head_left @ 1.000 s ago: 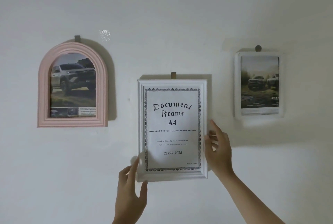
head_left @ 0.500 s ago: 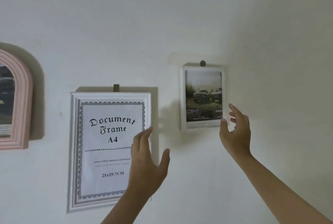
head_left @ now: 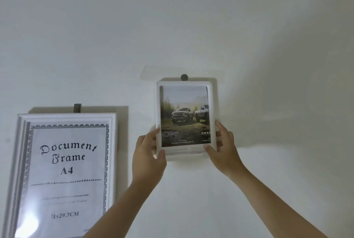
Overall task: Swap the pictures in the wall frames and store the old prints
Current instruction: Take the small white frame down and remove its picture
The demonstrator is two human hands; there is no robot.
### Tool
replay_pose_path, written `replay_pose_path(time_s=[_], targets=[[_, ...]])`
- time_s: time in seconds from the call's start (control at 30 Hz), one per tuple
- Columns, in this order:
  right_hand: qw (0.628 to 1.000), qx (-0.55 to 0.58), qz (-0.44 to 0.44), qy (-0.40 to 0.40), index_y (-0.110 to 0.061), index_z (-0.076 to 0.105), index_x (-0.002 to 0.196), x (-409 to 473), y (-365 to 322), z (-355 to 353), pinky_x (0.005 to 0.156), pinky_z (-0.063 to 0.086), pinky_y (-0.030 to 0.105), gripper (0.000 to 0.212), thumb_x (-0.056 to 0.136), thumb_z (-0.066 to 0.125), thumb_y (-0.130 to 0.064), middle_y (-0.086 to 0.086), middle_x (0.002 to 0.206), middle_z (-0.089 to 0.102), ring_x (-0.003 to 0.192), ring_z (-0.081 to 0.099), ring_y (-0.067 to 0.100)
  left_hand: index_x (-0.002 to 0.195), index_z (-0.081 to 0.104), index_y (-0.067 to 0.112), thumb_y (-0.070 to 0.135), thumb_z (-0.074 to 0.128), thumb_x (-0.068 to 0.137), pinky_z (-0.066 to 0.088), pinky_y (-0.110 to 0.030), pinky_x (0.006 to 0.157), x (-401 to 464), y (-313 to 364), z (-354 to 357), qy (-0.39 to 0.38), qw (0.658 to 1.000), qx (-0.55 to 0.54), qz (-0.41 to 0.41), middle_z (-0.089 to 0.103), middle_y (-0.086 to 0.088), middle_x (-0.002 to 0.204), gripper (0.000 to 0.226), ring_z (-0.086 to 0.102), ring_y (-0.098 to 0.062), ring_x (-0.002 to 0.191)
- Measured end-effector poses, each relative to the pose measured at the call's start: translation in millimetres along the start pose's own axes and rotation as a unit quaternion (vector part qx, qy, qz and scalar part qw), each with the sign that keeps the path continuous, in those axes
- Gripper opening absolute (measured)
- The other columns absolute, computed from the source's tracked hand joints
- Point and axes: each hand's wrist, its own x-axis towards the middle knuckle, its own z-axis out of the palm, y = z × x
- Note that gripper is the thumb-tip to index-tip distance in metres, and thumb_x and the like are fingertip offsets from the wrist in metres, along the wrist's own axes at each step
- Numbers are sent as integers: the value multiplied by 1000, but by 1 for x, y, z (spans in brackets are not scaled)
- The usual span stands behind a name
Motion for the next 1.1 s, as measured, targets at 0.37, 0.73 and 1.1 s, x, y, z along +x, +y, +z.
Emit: replay_pose_path(time_s=[0.37,0.73,1.1], targets=[[985,172,3,23,-50,46,122,-12,-21,-2,63,53,23,71,84,55,10,8,105,56,81,64,15,117,56,45,-3,66,80,57,-23,70,-9,2,-27,-34,990,-134,-31,60,14,112,61,63,-5,85],[944,307,88,-82,-43,52,126,-168,-109,52,82,49,44,54,80,72,-24,11,104,71,98,66,28,116,58,42,-9,66,77,56,-24,67,-104,-32,-175,-105,977,-145,-114,61,17,107,65,61,-15,79],[966,189,167,57,-29,65,105,-415,-182,198,45,32,15,38,88,57,4,12,68,66,50,38,10,108,63,25,15,68,81,48,-16,66,-265,-97,-359,-242,917,26,-317,64,10,107,29,66,-9,92]])
